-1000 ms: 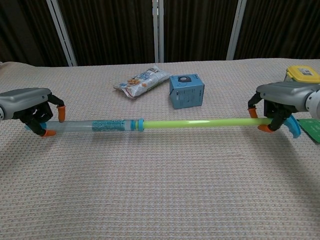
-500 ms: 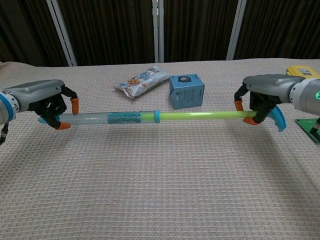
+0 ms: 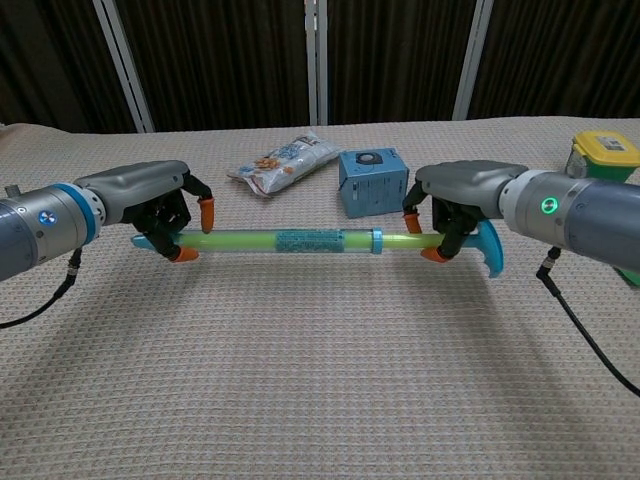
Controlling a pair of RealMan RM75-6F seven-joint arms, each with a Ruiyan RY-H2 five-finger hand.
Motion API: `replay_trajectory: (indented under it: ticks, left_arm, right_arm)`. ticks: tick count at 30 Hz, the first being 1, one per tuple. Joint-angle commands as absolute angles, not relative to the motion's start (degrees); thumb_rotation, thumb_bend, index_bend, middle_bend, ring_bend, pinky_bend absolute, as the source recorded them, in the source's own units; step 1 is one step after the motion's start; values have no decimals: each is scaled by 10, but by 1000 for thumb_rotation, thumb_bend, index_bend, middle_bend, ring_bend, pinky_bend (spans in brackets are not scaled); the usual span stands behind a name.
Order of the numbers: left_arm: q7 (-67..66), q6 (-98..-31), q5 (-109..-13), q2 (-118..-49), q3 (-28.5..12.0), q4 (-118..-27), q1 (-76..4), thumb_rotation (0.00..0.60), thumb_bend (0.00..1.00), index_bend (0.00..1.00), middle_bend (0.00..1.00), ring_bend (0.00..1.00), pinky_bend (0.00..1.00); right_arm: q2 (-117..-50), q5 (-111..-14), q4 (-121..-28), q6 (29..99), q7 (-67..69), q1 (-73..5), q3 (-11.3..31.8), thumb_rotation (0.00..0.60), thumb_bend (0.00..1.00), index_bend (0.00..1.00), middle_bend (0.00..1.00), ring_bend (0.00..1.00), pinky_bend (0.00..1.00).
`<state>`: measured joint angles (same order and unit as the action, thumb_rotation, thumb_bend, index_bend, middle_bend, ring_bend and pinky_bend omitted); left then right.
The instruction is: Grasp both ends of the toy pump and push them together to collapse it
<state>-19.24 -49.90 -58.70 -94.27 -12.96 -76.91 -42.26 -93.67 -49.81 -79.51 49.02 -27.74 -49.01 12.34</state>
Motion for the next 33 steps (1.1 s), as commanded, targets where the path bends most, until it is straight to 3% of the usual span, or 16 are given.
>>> replay_trajectory:
  ticks: [1, 6, 8, 9, 10, 11, 12, 13, 15, 20, 24, 26, 29, 31, 33]
  left_arm:
    - [-196, -500, -582, -947, -129, -770, -426, 600, 410, 758, 868, 810, 1000]
    - [-196, -502, -578, -952, -126, -768, -431, 600, 407, 706, 868, 810, 1000]
    - [-196, -501, -576, -952, -124, -766, -432, 600, 392, 587, 868, 811, 1000]
    - [-195, -500, -575, -952, -123, -767, -432, 600, 373, 510, 868, 811, 1000]
    - [-193, -498, -575, -951, -122, -767, -432, 600, 324, 357, 866, 810, 1000]
    - [-191, -495, -573, -949, -121, -767, -433, 600, 265, 195, 859, 806, 1000]
    - [-193, -493, -568, -945, -118, -768, -431, 600, 231, 110, 853, 802, 1000]
    - [-192, -500, -567, -940, -117, -773, -427, 600, 200, 28, 844, 795, 1000]
    - [-191, -508, -571, -935, -116, -778, -424, 600, 191, 0, 828, 773, 984]
    - [-182, -546, -583, -899, -108, -818, -397, 600, 185, 0, 694, 674, 851]
    - [-170, -595, -601, -848, -99, -873, -361, 600, 185, 0, 461, 488, 544]
    - [-161, -625, -617, -822, -92, -901, -339, 600, 180, 0, 255, 291, 296]
    - [-138, -681, -658, -779, -74, -940, -298, 600, 165, 0, 27, 50, 41]
    - [-119, -766, -715, -741, -47, -969, -243, 600, 148, 0, 0, 0, 0]
    - [-111, -794, -743, -729, -30, -976, -222, 600, 95, 0, 0, 0, 0]
  right_arm:
    - [-942, -493, -793, 493, -280, -494, 124, 600, 542, 717, 1000, 998, 1000]
    - [-947, -488, -791, 500, -285, -498, 123, 600, 541, 690, 1000, 998, 1000]
    - [-947, -487, -791, 501, -282, -498, 123, 600, 489, 605, 1000, 998, 1000]
    - [-946, -488, -791, 501, -281, -497, 123, 600, 388, 498, 1000, 998, 1000]
    - [-945, -490, -791, 502, -279, -497, 122, 600, 235, 355, 1000, 998, 1000]
    - [-943, -491, -790, 503, -279, -496, 120, 600, 142, 260, 1000, 997, 1000]
    - [-940, -494, -789, 508, -281, -494, 117, 600, 41, 137, 998, 997, 1000]
    - [-935, -499, -791, 513, -282, -490, 113, 600, 0, 53, 993, 995, 1000]
    - [-930, -504, -794, 516, -281, -487, 110, 600, 0, 2, 982, 990, 1000]
    - [-897, -547, -821, 543, -262, -464, 95, 600, 0, 0, 947, 966, 1000]
    - [-849, -614, -859, 584, -226, -429, 73, 600, 0, 0, 871, 894, 995]
    - [-820, -653, -878, 609, -202, -408, 61, 600, 0, 0, 771, 800, 926]
    - [-771, -711, -903, 658, -160, -369, 40, 600, 0, 0, 539, 595, 636]
    - [-722, -750, -926, 724, -126, -319, 20, 600, 0, 0, 330, 383, 358]
    - [-702, -768, -937, 743, -108, -301, 10, 600, 0, 0, 148, 174, 133]
